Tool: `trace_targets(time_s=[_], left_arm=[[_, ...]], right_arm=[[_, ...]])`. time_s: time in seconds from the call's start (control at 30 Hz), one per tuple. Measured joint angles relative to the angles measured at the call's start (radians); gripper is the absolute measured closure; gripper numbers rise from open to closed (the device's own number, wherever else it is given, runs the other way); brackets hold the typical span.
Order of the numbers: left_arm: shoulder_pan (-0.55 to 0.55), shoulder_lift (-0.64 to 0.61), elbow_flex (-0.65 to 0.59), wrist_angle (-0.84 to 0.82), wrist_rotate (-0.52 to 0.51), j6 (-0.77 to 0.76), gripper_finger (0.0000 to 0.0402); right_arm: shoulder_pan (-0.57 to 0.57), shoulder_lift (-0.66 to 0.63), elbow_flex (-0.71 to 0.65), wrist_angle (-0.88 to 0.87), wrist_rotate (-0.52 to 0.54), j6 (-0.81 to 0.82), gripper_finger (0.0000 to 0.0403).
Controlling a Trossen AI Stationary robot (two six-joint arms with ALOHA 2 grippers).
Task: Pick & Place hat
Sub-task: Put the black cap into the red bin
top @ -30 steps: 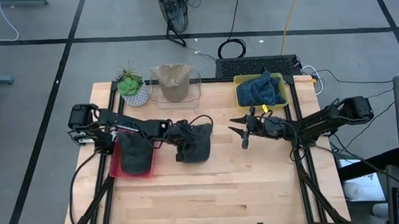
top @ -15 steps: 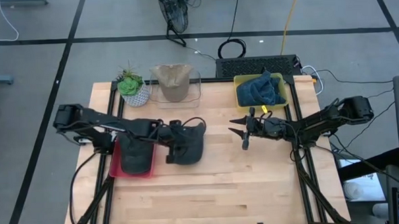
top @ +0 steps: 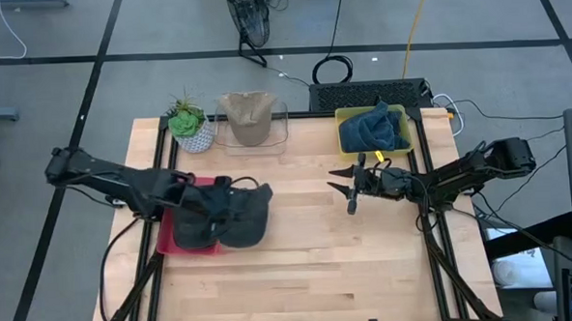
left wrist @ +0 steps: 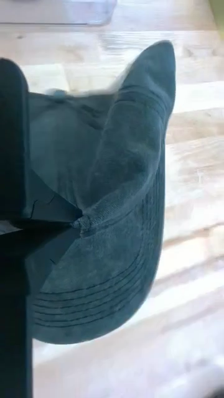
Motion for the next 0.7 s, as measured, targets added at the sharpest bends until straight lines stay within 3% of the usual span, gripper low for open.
trace_targets(time_s=[0.43, 0.7], left_arm=[[-0.081, -0.218, 0.0, -0.388, -0.028, -0.184, 0.0396], [-0.106, -0.232, 0.001, -0.438, -0.051, -0.219, 0.0396]], right_arm=[[-0.001, 0.0, 0.0, -0.001, 0.001, 0.005, 0.0273], [0.01, 0.0, 0.0, -0.008, 0.0, 0.022, 0.0273]])
